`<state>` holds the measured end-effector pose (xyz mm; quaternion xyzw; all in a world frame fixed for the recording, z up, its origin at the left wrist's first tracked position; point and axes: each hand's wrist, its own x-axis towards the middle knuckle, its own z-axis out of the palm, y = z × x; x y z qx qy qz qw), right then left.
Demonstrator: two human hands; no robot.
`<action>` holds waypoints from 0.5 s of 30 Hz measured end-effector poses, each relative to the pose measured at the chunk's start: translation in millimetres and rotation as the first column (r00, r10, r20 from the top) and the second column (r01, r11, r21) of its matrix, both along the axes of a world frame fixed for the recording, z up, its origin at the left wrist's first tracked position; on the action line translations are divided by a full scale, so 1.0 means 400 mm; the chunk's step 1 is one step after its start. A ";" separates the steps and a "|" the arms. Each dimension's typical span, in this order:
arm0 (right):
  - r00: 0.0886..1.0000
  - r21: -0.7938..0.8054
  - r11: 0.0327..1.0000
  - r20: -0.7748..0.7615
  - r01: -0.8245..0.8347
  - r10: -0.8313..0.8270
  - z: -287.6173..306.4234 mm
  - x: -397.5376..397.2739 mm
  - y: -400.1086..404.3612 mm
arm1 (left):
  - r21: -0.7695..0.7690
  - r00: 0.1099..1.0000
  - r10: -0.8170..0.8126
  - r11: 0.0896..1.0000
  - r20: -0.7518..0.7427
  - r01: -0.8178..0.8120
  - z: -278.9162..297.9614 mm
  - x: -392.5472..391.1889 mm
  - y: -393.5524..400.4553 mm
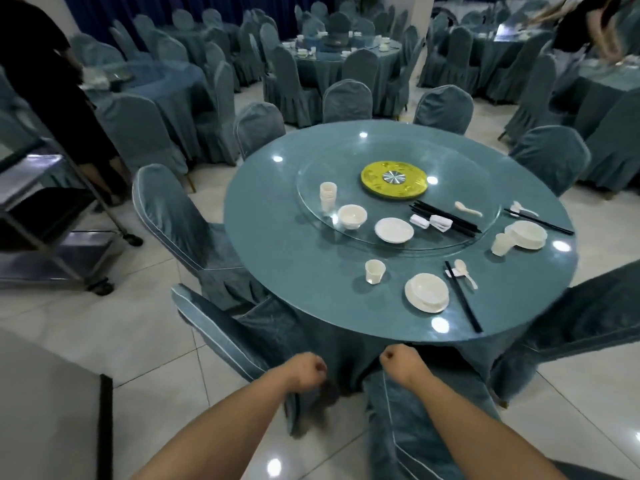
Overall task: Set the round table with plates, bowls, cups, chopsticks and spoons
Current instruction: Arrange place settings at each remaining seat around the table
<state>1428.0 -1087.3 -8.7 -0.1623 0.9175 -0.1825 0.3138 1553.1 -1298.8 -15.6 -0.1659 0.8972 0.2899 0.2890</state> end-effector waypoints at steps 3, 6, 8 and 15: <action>1.000 0.013 1.000 -0.003 -0.028 0.028 -0.011 0.016 -0.102 | 0.022 0.999 0.046 0.999 -0.003 -0.046 0.006 0.008 -0.115; 0.999 0.014 0.999 0.008 -0.038 0.038 -0.017 0.023 -0.184 | 0.040 0.995 0.095 0.995 0.005 -0.095 0.001 0.007 -0.214; 0.999 0.028 0.998 0.006 -0.047 0.047 -0.016 0.013 -0.222 | 0.048 0.992 0.122 0.991 0.000 -0.122 -0.007 -0.006 -0.264; 1.000 0.058 0.998 0.006 0.006 -0.007 0.007 -0.102 -0.296 | 0.103 0.991 0.136 0.986 -0.019 -0.133 -0.024 -0.098 -0.343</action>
